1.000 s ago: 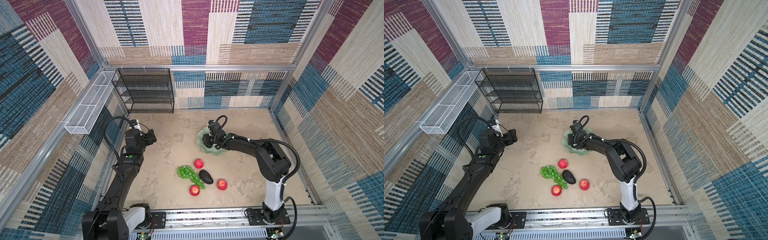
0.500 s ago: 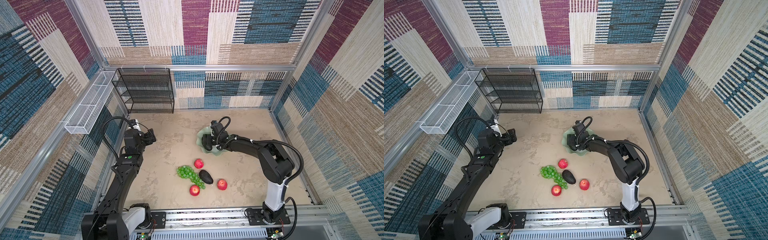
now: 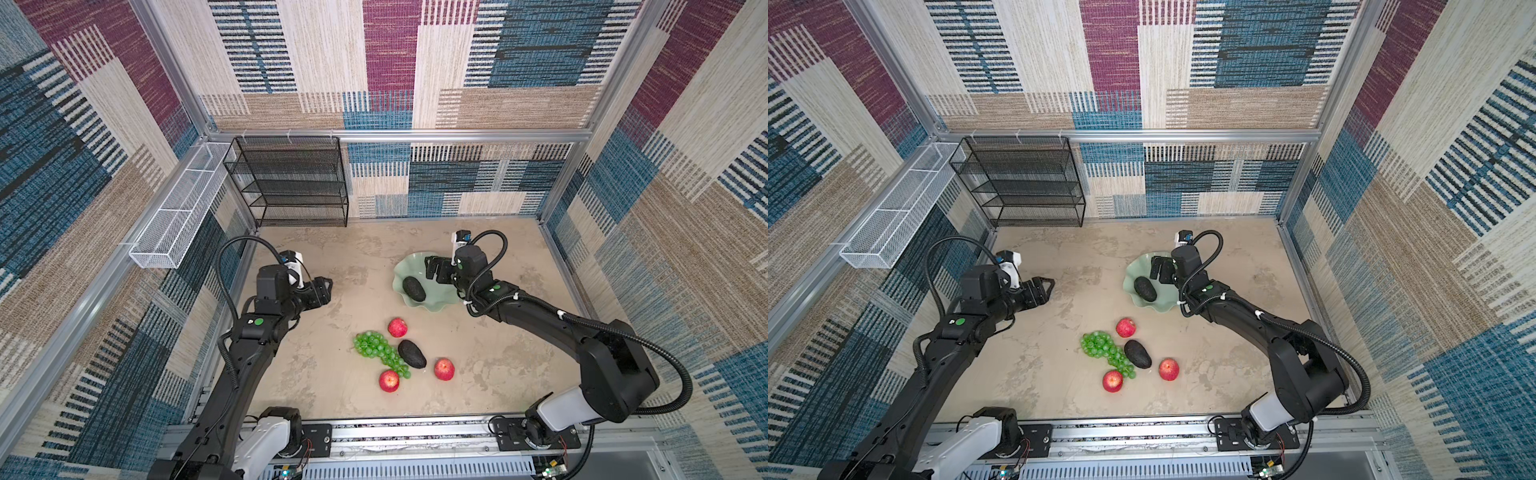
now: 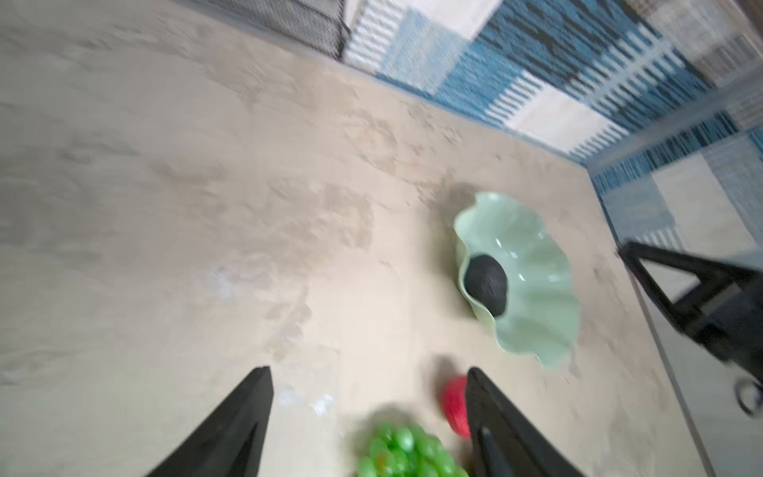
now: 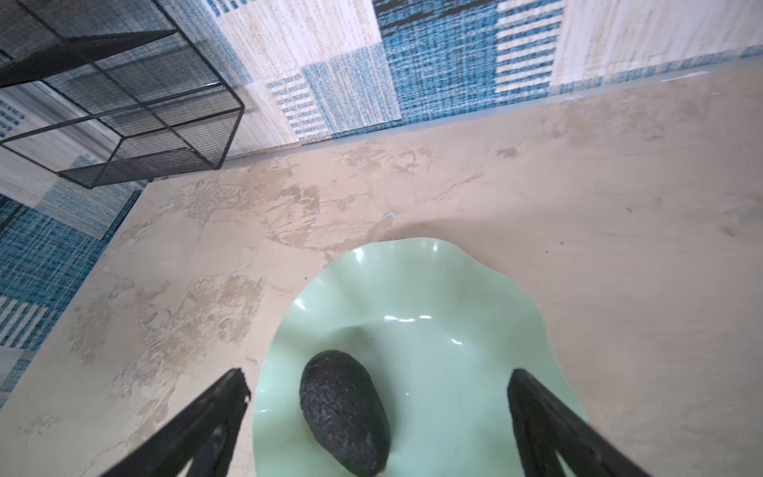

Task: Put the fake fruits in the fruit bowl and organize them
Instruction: 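Carry the avocado into the green bowl with the right gripper and release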

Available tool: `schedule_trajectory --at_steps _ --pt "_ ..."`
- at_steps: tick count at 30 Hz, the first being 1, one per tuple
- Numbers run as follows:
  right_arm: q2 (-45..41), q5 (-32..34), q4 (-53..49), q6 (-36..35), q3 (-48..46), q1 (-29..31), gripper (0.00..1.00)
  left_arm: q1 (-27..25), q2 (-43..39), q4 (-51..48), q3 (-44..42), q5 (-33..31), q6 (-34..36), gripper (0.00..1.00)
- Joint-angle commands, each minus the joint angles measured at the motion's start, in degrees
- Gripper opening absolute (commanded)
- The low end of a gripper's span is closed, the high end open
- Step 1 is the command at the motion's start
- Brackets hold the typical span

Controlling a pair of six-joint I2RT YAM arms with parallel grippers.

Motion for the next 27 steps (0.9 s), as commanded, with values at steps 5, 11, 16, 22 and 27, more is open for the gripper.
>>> schedule_trajectory --at_steps 5,11,16,22,27 --pt "-2.3 2.3 4.6 -0.6 -3.8 -1.7 1.00 -18.1 -0.1 -9.6 -5.0 -1.0 -9.2 0.76" --pt "-3.5 1.8 5.9 -0.1 -7.1 -2.5 1.00 -33.3 0.3 -10.0 -7.6 -6.3 -10.1 0.75" --pt "-4.3 1.9 5.9 0.0 -8.5 -2.6 1.00 -41.3 6.2 -10.3 -7.2 -8.7 -11.6 0.77" --pt "-6.0 2.3 6.3 0.6 -10.4 -2.8 1.00 -46.2 13.2 -10.3 -5.8 -9.7 -11.6 0.78" --pt "-6.6 2.4 6.1 0.7 -11.1 -2.9 1.00 -47.6 18.1 -10.3 -3.9 -9.7 -11.0 0.78"
